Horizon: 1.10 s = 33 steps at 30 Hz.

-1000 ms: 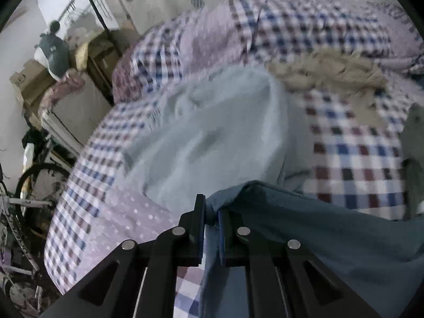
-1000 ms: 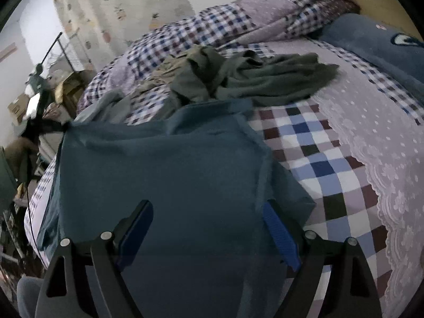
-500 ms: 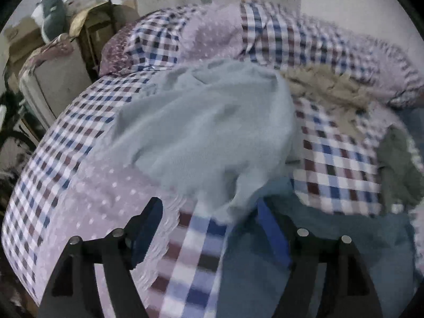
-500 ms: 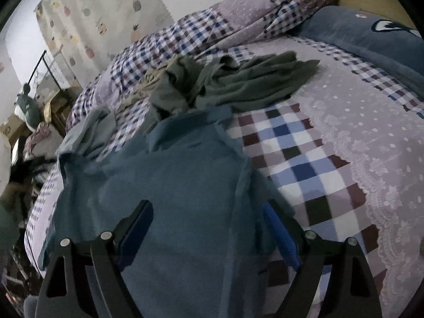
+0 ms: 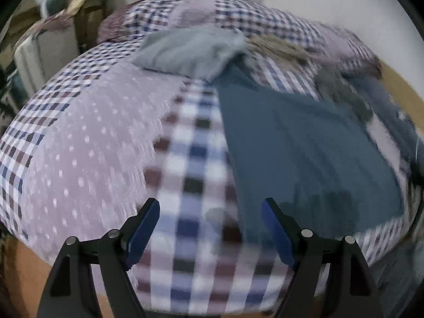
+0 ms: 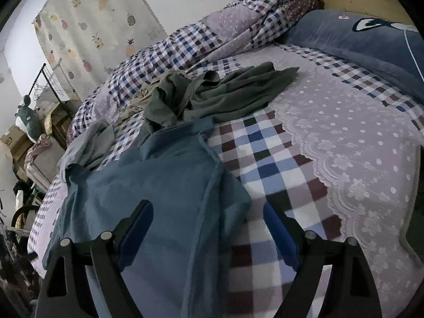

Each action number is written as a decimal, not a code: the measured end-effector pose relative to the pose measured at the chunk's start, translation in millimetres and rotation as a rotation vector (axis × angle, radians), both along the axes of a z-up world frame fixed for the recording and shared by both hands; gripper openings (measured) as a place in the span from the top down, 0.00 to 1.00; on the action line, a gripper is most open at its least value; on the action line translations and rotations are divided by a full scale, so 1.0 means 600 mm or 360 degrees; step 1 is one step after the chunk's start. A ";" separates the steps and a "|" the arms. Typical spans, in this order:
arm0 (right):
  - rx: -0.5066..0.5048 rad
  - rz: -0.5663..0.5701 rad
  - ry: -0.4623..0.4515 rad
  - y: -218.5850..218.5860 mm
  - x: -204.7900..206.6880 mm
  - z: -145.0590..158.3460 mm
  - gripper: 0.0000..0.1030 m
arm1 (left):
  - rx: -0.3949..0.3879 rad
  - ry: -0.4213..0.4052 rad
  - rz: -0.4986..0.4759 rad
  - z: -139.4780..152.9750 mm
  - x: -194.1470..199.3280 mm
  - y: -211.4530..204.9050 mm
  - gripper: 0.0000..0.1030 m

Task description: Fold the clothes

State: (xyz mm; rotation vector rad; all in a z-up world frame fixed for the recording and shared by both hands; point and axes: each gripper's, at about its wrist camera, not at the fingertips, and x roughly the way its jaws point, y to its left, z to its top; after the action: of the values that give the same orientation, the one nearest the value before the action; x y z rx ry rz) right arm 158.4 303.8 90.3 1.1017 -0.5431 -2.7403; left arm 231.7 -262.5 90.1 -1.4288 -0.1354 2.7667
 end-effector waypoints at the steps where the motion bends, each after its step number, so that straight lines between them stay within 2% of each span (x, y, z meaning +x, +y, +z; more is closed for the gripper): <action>1: -0.0010 0.0012 0.0011 0.004 0.010 0.002 0.14 | -0.0040 0.0037 -0.0029 0.006 0.007 0.012 0.20; 4: -0.0037 0.0050 0.0048 0.019 0.046 0.009 0.14 | -0.0125 0.0092 -0.0159 0.013 0.011 0.046 0.20; 7: -0.0007 0.0065 0.0075 0.034 0.084 0.014 0.15 | -0.0203 -0.0029 -0.0253 -0.013 0.004 0.072 0.23; 9: 0.0015 0.0075 0.0095 0.045 0.112 0.017 0.14 | -0.0187 -0.0072 -0.0304 -0.020 0.002 0.082 0.31; 11: 0.0045 0.0074 0.0098 0.057 0.139 0.016 0.15 | -0.0158 -0.0080 -0.0318 -0.022 0.004 0.086 0.32; 14: 0.0088 0.0082 0.0052 0.069 0.172 0.002 0.14 | -0.0114 -0.0069 -0.0309 -0.020 0.010 0.087 0.42; 17: 0.0195 0.0199 0.0009 0.045 0.196 -0.012 0.15 | -0.0088 -0.0046 -0.0310 -0.018 0.018 0.089 0.47; 19: 0.0275 0.0284 -0.0002 0.022 0.205 -0.020 0.16 | -0.0097 -0.0068 -0.0318 -0.023 0.011 0.094 0.56; 20: 0.0322 0.0325 -0.0003 0.009 0.207 -0.023 0.18 | -0.0105 -0.0078 -0.0322 -0.024 0.009 0.095 0.64; 21: 0.0378 0.0363 -0.0001 -0.004 0.209 -0.026 0.24 | -0.0111 -0.0086 -0.0325 -0.025 0.006 0.096 0.73; 24: 0.0570 0.0455 0.0027 -0.044 0.216 -0.031 0.54 | -0.0122 -0.0096 -0.0324 -0.026 0.004 0.096 0.89; 25: 0.0619 0.0472 0.0049 -0.053 0.218 -0.030 0.58 | -0.0119 -0.0092 -0.0321 -0.024 0.006 0.095 0.90; 28: 0.0673 0.0526 0.0088 -0.072 0.221 -0.031 0.59 | -0.0106 -0.0064 -0.0295 -0.016 0.013 0.086 0.93; 30: 0.0717 0.0535 0.0055 -0.081 0.210 -0.042 0.59 | -0.0098 -0.0039 -0.0271 -0.009 0.018 0.078 0.95; 32: 0.0802 0.0532 0.0014 -0.087 0.197 -0.055 0.69 | -0.0092 -0.0021 -0.0235 -0.002 0.020 0.068 0.96; 33: 0.0845 0.0524 0.0003 -0.088 0.195 -0.058 0.79 | -0.0096 -0.0012 -0.0212 0.001 0.021 0.061 0.96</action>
State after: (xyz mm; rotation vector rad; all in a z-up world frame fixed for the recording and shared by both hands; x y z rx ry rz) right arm 275.2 250.9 55.3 1.1550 0.3666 -2.6402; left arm 244.2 -225.8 90.7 -1.4058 0.0420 2.6797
